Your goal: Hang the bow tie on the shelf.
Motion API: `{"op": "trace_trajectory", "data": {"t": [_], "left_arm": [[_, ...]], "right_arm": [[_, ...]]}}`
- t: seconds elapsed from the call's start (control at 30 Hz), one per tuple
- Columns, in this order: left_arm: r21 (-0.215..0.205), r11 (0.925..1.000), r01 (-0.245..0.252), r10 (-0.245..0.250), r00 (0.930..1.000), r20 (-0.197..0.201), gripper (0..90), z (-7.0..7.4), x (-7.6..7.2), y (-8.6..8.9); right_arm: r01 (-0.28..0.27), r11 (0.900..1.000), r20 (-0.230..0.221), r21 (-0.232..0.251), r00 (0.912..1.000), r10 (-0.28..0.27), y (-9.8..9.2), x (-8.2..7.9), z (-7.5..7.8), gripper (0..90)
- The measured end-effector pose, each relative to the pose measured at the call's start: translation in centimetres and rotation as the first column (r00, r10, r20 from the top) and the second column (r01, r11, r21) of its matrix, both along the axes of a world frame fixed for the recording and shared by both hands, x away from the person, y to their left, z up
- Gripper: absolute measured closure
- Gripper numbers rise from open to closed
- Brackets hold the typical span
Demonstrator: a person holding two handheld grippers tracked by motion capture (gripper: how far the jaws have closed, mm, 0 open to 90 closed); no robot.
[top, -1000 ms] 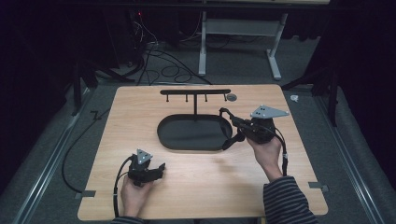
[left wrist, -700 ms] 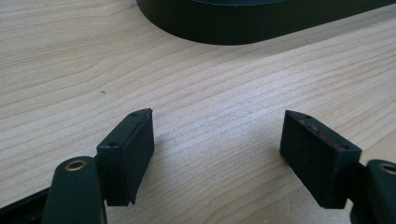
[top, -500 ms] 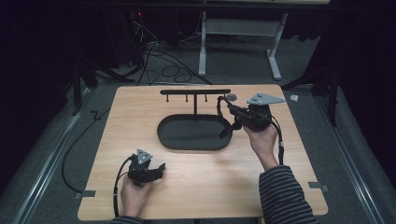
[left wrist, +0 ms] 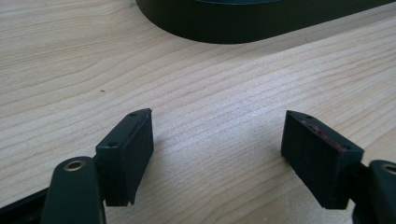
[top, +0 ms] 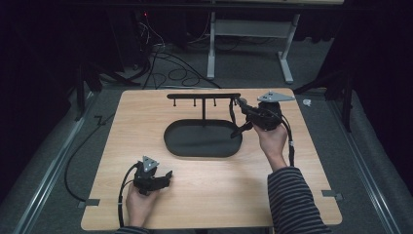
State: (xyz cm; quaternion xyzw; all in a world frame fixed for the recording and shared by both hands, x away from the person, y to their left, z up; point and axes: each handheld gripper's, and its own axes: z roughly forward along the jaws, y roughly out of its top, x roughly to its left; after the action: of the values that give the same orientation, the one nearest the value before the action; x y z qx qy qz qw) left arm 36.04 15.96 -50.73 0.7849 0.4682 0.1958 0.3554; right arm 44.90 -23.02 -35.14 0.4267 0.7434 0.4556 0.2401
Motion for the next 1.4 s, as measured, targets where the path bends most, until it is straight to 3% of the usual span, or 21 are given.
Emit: {"op": "trace_trajectory", "data": {"t": [0.27, 0.57, 0.73, 1.03, 1.2, 1.4], "left_arm": [[0.005, 0.9999, 0.013, -0.013, 0.9999, 0.002, 25.3, 0.0, 0.0, -0.1], [0.006, 0.9999, 0.010, -0.010, 0.9999, 0.003, 25.6, 0.0, -0.1, -0.1], [0.004, 1.0000, 0.004, -0.004, 1.0000, 0.003, 26.0, 0.0, 0.0, -0.1], [0.003, 1.0000, 0.005, -0.005, 1.0000, 0.002, 26.0, 0.0, 0.0, -0.1], [0.004, 1.0000, -0.007, 0.007, 1.0000, 0.001, 26.6, 0.0, 0.0, 0.0], [0.001, 1.0000, -0.007, 0.007, 1.0000, 0.001, 26.5, 0.0, 0.0, 0.0]], "right_arm": [[0.052, 0.998, -0.042, -0.031, 0.9977, -0.053, 0.2, 0.6, -0.7, 87.3], [0.101, 0.995, -0.070, -0.024, 0.9923, -0.102, 0.5, 1.0, -1.0, 87.3], [0.110, 0.993, -0.084, -0.044, 0.9900, -0.114, 0.9, 1.0, -1.3, 86.2], [0.136, 0.990, -0.101, -0.033, 0.9853, -0.138, 0.7, 1.4, -1.7, 84.6], [0.147, 0.989, -0.102, -0.027, 0.9836, -0.149, 0.5, 1.6, -1.9, 76.4], [0.157, 0.986, -0.098, -0.051, 0.9820, -0.161, 1.0, 1.5, -2.3, 64.2]]}}
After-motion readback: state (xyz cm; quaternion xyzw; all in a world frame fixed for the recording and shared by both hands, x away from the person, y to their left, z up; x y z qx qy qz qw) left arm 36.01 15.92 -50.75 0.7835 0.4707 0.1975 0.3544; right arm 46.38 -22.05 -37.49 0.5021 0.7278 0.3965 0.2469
